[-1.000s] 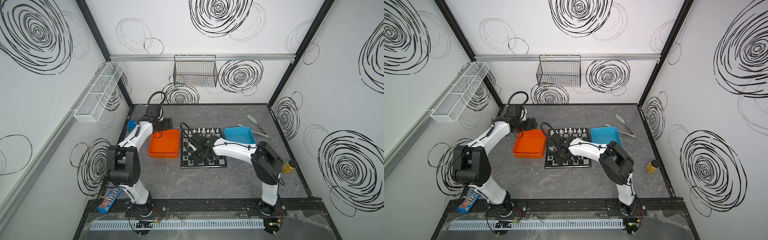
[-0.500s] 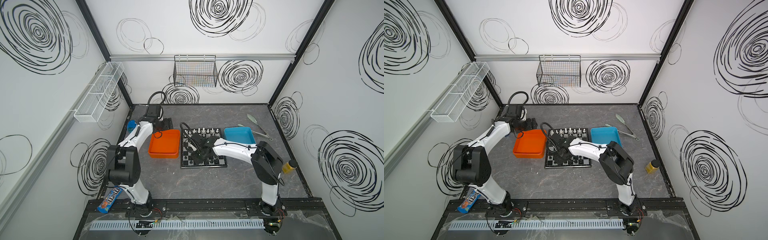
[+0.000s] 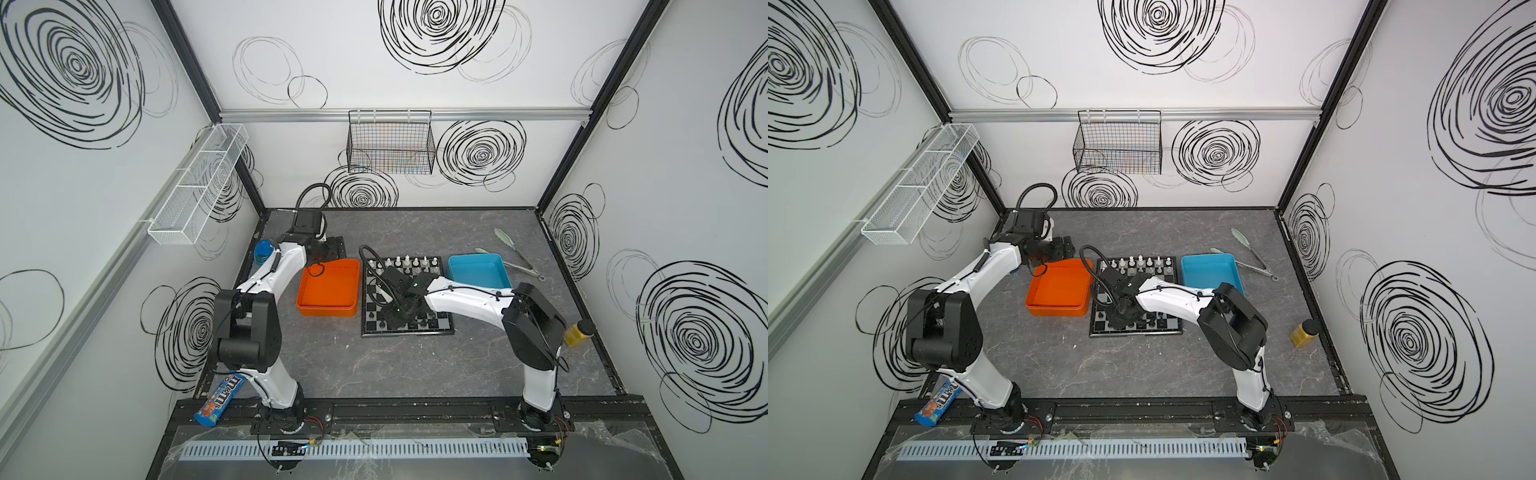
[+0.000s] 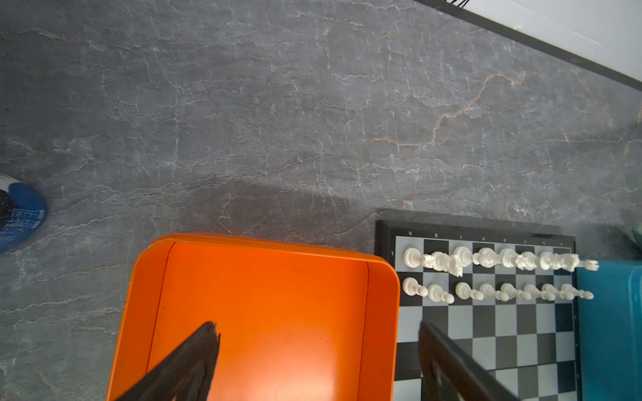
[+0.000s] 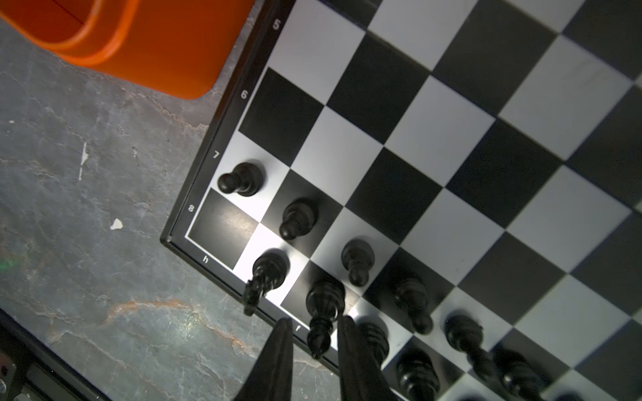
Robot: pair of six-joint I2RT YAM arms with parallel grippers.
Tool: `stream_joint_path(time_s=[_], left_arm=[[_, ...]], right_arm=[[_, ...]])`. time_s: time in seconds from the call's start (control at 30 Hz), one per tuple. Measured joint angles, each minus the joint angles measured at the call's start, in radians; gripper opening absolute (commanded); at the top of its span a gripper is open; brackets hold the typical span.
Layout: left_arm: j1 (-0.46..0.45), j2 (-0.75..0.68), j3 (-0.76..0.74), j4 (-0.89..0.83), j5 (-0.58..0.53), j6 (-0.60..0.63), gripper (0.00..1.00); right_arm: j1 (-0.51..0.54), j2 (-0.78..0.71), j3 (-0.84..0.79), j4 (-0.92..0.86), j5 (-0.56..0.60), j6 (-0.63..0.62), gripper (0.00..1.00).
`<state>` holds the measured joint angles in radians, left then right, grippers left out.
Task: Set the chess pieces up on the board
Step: 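Raise the right gripper over the blue tray while the left gripper moves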
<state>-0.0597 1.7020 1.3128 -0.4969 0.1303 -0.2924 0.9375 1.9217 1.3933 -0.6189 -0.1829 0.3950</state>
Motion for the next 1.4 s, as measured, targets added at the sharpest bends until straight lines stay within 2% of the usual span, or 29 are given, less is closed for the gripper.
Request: stream_joint_path(time_s=[0.33, 0.53, 0.67, 0.77, 0.9, 1.13, 1.3, 1.4], left_arm=[[-0.001, 0.000, 0.000, 0.000, 0.000, 0.000, 0.93], [-0.001, 0.000, 0.000, 0.000, 0.000, 0.000, 0.93], [-0.002, 0.000, 0.000, 0.000, 0.000, 0.000, 0.93], [-0.006, 0.000, 0.000, 0.000, 0.000, 0.000, 0.93], [-0.022, 0.000, -0.002, 0.003, -0.001, 0.000, 0.93], [-0.111, -0.001, -0.016, 0.023, -0.018, 0.001, 0.93], [-0.230, -0.008, -0.015, 0.041, -0.039, -0.005, 1.00], [-0.305, -0.011, -0.009, 0.056, -0.039, -0.018, 0.98]], right_arm=[[0.009, -0.004, 0.045, -0.012, 0.014, 0.010, 0.30], [-0.005, -0.055, 0.053, -0.017, 0.056, 0.008, 0.32], [-0.056, -0.101, 0.079, -0.024, 0.076, -0.003, 0.35], [-0.137, -0.150, 0.080, -0.023, 0.083, -0.016, 0.39], [-0.265, -0.211, 0.075, -0.014, 0.086, -0.036, 0.54], [-0.488, -0.316, -0.006, 0.009, 0.080, -0.072, 1.00], [-0.631, -0.346, -0.070, 0.008, 0.082, -0.093, 1.00], [-0.710, -0.350, -0.109, 0.002, 0.078, -0.109, 1.00]])
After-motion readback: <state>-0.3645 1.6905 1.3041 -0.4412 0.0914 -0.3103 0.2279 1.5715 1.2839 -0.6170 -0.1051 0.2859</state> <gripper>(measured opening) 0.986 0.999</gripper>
